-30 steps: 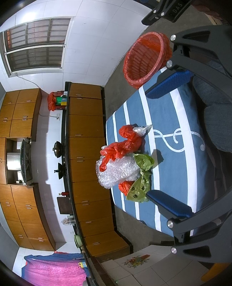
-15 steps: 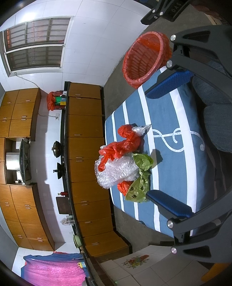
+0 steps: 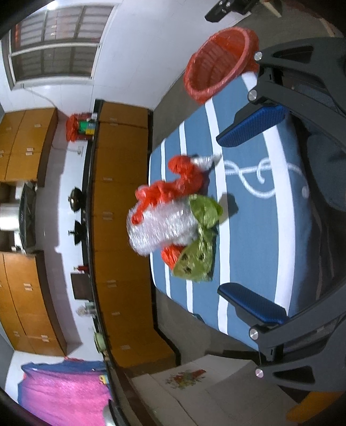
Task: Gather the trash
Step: 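Grasp the red plastic bag with the right gripper while the left gripper approaches the green bag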
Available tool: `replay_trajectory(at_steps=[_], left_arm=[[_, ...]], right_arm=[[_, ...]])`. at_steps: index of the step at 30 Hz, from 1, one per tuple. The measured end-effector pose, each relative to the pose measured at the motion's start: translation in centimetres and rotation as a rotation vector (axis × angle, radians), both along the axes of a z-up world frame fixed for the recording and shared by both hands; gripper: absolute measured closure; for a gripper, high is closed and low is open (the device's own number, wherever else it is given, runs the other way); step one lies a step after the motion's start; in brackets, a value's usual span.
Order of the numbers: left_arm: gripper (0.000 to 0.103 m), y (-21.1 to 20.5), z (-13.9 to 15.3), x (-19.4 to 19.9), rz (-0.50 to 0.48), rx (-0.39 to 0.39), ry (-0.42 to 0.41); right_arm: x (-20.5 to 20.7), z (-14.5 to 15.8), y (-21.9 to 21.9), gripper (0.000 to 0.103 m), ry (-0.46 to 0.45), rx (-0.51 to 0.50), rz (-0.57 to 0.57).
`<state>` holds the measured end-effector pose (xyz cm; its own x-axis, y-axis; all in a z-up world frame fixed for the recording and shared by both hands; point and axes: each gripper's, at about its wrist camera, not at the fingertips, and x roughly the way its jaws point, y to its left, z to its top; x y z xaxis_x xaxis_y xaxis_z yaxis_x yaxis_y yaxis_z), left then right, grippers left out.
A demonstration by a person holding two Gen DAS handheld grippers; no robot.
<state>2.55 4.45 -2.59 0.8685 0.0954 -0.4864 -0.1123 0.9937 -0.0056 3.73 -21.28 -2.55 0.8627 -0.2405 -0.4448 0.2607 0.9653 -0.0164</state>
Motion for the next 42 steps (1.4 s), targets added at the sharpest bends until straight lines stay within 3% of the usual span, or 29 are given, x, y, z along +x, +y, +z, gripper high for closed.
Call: replay_trajectory(at_steps=[7,17,26,35,42], left_arm=[[0.004,4.1,-0.9,2.7,0.096,-0.020,0.021],[0.004,6.8,-1.9,6.4,0.155,-0.019,0.027],[0.006,8.6,-3.1,9.4,0.178,-0.050,0.043],[0.010,9.4,-3.8,11.3,0.178,-0.074,0.051],[0.011,9.1,-4.4,12.3,0.160,-0.081,0.069]], right_arm=[[5.5,0.0,2.5,0.002,0.023,0.043,0.096],[14.2,-1.1,8.0,0.032,0.074,0.032,0.254],[22.5,-3.9,11.8,0.034,0.166,0.077,0.348],[27.0,-7.8,13.1,0.035,0.286,0.081,0.368],[27.1,-9.5,12.9,0.060,0.347,0.112,0.431]])
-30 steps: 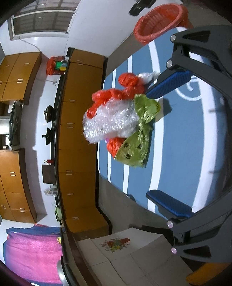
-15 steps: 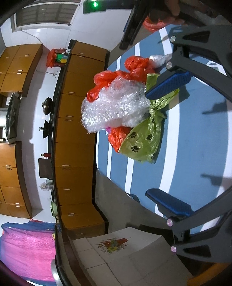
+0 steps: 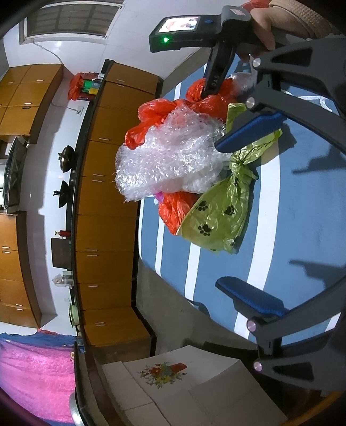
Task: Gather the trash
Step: 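Grasp the red plastic bag with the right gripper while the left gripper approaches the green bag, then grasp the green paw-print bag with the left gripper and lift it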
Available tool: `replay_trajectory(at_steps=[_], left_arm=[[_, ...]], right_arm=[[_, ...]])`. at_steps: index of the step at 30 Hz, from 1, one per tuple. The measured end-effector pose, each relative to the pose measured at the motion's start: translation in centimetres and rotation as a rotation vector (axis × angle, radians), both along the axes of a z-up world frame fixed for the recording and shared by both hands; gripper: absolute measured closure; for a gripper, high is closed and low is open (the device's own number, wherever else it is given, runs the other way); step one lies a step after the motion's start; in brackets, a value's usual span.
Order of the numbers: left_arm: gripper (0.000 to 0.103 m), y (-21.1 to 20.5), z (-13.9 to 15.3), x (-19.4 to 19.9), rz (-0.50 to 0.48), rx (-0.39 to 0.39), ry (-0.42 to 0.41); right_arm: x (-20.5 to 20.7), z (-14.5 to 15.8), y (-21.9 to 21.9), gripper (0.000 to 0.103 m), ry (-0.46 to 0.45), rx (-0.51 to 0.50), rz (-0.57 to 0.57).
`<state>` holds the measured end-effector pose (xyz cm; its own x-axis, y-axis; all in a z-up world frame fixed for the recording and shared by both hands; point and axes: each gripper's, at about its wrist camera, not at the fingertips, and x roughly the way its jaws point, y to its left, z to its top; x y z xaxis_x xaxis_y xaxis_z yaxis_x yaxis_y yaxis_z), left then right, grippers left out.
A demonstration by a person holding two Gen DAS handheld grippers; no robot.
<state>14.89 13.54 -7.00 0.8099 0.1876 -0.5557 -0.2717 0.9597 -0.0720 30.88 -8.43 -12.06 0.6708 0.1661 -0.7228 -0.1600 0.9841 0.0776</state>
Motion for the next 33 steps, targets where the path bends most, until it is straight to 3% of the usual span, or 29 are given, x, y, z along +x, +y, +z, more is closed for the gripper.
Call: replay_trajectory(at_steps=[5,14,19,27,30,33], left_arm=[[0.013,-0.5,-0.3,0.3,-0.015,-0.001,0.009],[0.016,-2.2,-0.3,0.7,-0.070,-0.003,0.016],[0.016,-4.4,-0.5,1.0,-0.132,0.003,0.025],[0.029,-7.3,-2.3,2.6,-0.196,-0.030,0.097],[0.031,-8.7,-2.9,3.4,-0.201,0.001,0.119],[0.041,-9.2,-3.5,4.4,-0.192,0.034,0.144]], right_arm=[[-0.6,0.4,0.2,0.073,-0.024,0.031,0.024],[-1.8,4.2,-1.9,0.074,-0.134,0.126,0.007],[-3.2,5.3,-3.9,0.074,-0.174,0.126,-0.030],[-5.6,4.8,-7.5,0.074,-0.149,0.113,-0.107],[-6.1,4.4,-8.1,0.074,-0.132,0.107,-0.121],[-6.8,4.1,-8.2,0.074,-0.124,0.107,-0.127]])
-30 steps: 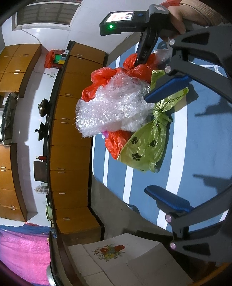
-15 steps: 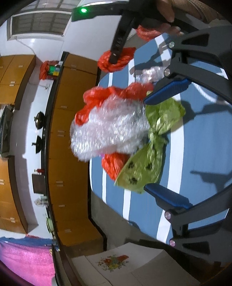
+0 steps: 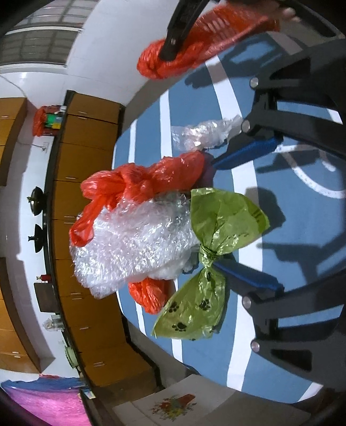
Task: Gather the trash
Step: 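Grasp the green paw-print bag with the left gripper and lift it, then carry both bags over the red basket and open both grippers to drop them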
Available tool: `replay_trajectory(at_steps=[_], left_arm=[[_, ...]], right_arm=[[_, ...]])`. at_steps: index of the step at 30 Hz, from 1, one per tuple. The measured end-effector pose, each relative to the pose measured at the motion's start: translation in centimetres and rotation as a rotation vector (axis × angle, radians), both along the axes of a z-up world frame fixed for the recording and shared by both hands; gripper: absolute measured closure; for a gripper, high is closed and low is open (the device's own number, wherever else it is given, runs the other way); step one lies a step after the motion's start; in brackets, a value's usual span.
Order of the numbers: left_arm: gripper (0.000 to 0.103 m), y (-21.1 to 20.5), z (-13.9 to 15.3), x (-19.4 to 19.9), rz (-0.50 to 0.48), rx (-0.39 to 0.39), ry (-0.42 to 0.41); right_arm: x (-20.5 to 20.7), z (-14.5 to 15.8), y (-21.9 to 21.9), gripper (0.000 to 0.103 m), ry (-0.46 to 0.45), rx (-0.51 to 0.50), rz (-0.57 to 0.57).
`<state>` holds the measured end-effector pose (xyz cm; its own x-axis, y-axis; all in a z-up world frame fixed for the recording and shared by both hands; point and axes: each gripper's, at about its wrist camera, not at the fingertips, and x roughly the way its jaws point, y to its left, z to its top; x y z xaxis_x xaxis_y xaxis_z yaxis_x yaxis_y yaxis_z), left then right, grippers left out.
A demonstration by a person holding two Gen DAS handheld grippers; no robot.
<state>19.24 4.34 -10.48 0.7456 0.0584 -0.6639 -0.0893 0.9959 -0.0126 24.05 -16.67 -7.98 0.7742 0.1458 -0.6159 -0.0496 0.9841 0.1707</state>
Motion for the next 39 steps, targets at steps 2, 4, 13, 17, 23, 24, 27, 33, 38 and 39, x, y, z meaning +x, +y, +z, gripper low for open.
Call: replay_trajectory(at_steps=[2,4,13,17,23,24,27,33,38,39], left_arm=[[0.052,0.2,-0.5,0.8,0.009,0.004,0.024],[0.075,0.7,-1.0,1.4,0.014,-0.010,0.048],[0.100,4.2,1.9,-0.1,-0.038,-0.118,0.002],[0.100,4.5,4.7,-1.2,-0.080,-0.130,-0.052],[0.100,3.7,8.5,-3.0,-0.163,-0.193,-0.103],[0.100,3.1,8.7,-3.2,-0.176,-0.198,-0.107],[0.100,1.1,10.1,-4.0,-0.235,-0.213,-0.120],[0.100,-3.6,12.3,-5.1,-0.369,-0.247,-0.137],[0.100,-7.6,12.9,-4.5,-0.463,-0.260,-0.133],[0.100,-8.6,13.0,-4.3,-0.485,-0.265,-0.132]], right_arm=[[-0.3,0.0,-0.1,0.074,0.003,0.002,0.001],[-0.6,0.0,-0.2,0.074,0.002,0.004,0.002],[-2.4,1.3,-1.2,0.074,-0.041,0.022,0.011],[-3.1,2.4,-1.4,0.074,-0.067,0.030,0.020],[-4.9,4.1,-2.1,0.074,-0.099,0.033,0.020],[-5.1,4.4,-2.3,0.074,-0.103,0.030,0.018],[-6.0,5.1,-3.4,0.074,-0.113,0.023,0.003],[-7.9,6.0,-6.7,0.074,-0.127,0.013,-0.059],[-9.5,6.2,-9.9,0.074,-0.128,0.005,-0.127],[-9.8,6.2,-10.7,0.074,-0.126,0.003,-0.144]])
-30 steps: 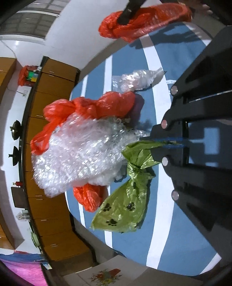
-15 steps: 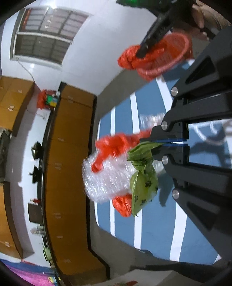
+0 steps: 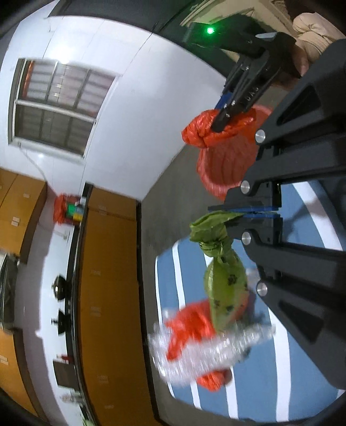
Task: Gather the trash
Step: 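Carry both bags over the red basket and open both grippers to drop them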
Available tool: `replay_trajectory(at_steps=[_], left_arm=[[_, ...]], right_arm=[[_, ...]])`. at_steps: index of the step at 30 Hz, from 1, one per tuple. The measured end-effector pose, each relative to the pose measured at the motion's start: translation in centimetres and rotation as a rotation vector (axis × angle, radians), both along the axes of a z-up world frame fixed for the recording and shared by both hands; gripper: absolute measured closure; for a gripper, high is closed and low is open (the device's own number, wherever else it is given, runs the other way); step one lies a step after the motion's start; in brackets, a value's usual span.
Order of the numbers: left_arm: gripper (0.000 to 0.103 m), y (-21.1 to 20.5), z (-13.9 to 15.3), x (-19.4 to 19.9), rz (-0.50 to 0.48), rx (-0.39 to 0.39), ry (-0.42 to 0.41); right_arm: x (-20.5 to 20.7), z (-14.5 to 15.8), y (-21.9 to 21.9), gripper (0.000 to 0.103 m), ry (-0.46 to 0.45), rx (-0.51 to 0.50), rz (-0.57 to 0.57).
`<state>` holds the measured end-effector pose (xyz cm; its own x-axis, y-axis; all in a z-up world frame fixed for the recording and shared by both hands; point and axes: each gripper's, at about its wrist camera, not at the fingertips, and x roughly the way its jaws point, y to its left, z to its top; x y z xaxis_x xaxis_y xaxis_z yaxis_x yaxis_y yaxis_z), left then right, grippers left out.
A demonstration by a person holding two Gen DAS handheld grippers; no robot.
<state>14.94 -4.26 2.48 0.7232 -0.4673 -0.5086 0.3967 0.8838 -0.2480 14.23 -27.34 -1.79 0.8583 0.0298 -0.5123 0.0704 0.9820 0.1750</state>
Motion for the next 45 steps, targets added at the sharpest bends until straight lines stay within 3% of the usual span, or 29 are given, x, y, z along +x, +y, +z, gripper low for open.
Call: replay_trajectory(at_steps=[17,22,37,40,42,45], left_arm=[[0.100,-13.8,-1.6,4.6,-0.292,-0.036,0.041],[0.100,-16.6,-3.0,5.4,-0.328,-0.028,0.068],[0.100,-19.2,-5.6,6.9,-0.365,-0.021,0.125],[0.100,-19.7,-5.9,7.1,-0.371,-0.017,0.133],[0.099,-19.8,-6.3,7.4,-0.367,-0.015,0.144],[0.087,-19.6,-6.8,7.9,-0.354,-0.015,0.164]], right_arm=[[-1.8,-1.8,-7.7,0.074,0.037,0.026,-0.178],[-1.7,-2.5,-8.9,0.074,0.054,0.043,-0.198],[-0.7,-3.5,-10.8,0.073,0.067,0.077,-0.214],[-0.6,-3.6,-11.1,0.069,0.060,0.087,-0.212],[-0.9,-3.9,-11.2,0.059,0.057,0.086,-0.218],[-1.1,-4.1,-11.4,0.048,0.053,0.082,-0.228]])
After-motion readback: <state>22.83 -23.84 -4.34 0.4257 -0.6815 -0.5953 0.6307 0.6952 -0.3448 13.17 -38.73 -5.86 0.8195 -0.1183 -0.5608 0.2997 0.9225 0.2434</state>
